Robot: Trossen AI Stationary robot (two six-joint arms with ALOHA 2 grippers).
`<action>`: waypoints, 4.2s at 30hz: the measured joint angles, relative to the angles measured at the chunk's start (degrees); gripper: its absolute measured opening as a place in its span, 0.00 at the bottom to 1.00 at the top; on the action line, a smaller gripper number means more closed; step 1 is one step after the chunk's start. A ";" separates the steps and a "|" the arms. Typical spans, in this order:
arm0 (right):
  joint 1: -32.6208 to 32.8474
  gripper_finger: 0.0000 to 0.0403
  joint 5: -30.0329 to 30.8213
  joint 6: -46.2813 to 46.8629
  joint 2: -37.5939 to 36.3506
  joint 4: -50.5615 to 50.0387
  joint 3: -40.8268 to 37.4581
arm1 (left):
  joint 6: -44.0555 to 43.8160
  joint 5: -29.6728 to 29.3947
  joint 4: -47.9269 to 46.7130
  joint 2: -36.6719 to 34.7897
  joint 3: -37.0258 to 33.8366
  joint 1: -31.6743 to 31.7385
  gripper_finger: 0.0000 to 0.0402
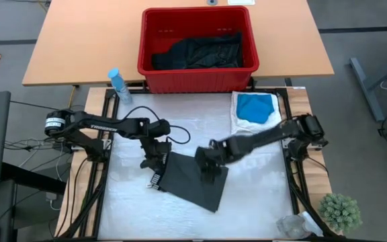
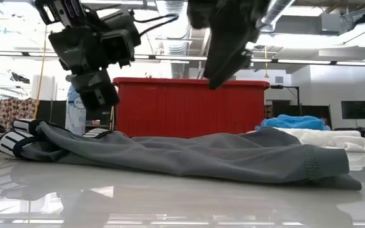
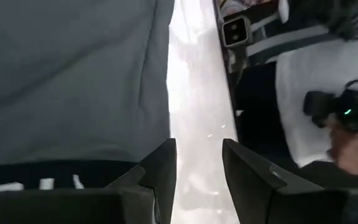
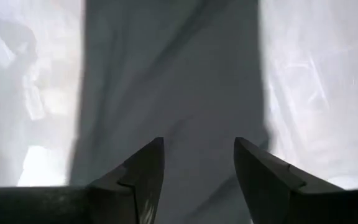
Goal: Fold laundry
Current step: Fold the gray boxers
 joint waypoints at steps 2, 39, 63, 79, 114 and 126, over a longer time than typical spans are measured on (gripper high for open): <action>-3.21 0.54 -2.44 -4.62 0.00 -0.03 0.01 | -2.75 1.10 1.14 -1.17 -1.02 -0.08 0.29; -8.97 0.04 -19.36 -42.11 9.48 28.39 0.02 | -67.75 -87.37 4.40 -22.65 -1.23 -41.81 0.01; -13.26 0.03 -17.52 -41.77 25.03 33.48 12.97 | -77.10 -99.82 7.97 -20.48 -1.12 -46.93 0.00; -19.05 0.03 -9.56 -39.56 27.32 27.45 14.18 | -76.99 -101.20 4.62 -20.45 -1.12 -47.01 0.00; -38.05 0.03 -8.55 -40.15 24.55 -14.45 41.06 | -84.04 -88.52 0.44 4.51 -1.17 -20.76 0.00; -44.81 0.03 -11.17 -46.31 24.55 -21.38 43.17 | -74.87 -81.28 -3.13 8.51 -1.07 -14.29 0.00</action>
